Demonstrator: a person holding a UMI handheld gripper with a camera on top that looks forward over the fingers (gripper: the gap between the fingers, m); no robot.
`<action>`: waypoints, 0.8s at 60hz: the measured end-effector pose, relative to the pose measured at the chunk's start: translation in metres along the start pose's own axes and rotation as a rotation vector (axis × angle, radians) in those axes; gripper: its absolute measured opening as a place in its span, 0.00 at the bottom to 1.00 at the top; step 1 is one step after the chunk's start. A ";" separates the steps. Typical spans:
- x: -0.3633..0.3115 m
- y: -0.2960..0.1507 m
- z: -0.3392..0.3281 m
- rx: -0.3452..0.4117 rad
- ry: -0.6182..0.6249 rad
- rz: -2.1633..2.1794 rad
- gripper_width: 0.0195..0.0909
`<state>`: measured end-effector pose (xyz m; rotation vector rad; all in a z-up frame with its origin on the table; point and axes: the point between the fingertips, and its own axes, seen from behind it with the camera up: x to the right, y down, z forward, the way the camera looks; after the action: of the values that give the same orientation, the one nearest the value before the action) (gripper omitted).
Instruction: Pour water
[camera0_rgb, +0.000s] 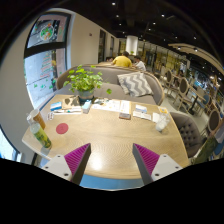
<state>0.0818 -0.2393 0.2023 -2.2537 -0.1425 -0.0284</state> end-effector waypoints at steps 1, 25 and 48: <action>0.000 -0.001 0.000 0.002 0.004 0.003 0.93; -0.103 0.026 -0.013 -0.043 0.054 0.006 0.93; -0.290 0.058 0.008 0.020 -0.109 0.032 0.92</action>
<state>-0.2002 -0.2969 0.1325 -2.2380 -0.1645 0.1122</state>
